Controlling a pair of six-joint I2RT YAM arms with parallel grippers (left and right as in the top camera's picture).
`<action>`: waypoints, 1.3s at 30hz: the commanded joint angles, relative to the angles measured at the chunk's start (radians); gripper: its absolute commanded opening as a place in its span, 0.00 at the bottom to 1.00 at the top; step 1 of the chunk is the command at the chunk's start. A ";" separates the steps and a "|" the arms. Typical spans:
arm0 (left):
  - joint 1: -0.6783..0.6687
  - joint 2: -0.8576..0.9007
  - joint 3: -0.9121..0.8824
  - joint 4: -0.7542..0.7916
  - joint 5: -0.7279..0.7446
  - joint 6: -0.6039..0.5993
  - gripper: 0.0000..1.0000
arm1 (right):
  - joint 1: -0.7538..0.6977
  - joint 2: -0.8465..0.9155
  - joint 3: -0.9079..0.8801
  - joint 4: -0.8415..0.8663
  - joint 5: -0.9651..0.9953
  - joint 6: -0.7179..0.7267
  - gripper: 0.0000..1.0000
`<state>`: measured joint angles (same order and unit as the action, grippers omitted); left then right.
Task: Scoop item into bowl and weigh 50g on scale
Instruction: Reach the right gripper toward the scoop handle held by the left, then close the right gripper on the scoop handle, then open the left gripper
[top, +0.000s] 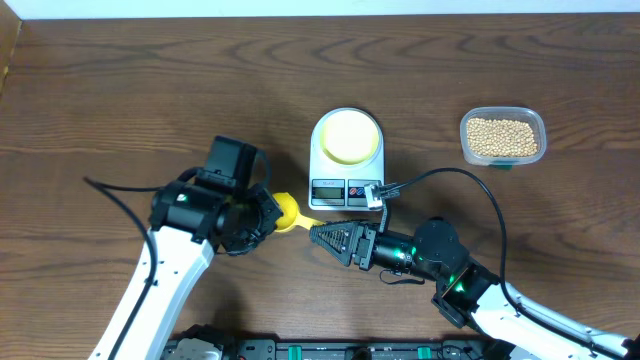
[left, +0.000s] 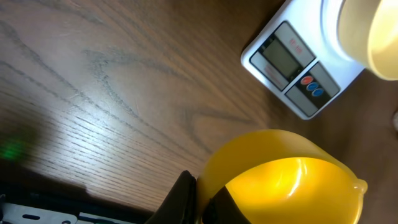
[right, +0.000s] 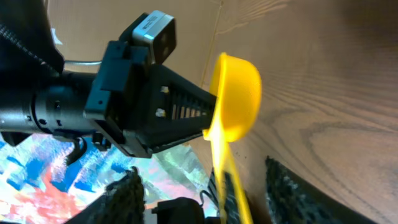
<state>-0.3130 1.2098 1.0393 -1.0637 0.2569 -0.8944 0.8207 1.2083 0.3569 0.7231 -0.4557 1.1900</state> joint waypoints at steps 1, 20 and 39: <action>-0.021 0.031 -0.005 0.008 -0.007 -0.010 0.07 | 0.006 0.003 0.010 0.003 0.001 0.012 0.54; -0.021 0.038 -0.005 -0.001 -0.006 0.002 0.07 | 0.006 0.003 0.010 -0.005 0.011 0.036 0.35; -0.021 0.038 -0.005 0.005 -0.006 0.001 0.07 | 0.006 0.010 0.010 -0.020 0.062 0.036 0.31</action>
<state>-0.3313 1.2476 1.0393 -1.0584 0.2565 -0.8940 0.8211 1.2110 0.3569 0.7029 -0.4099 1.2274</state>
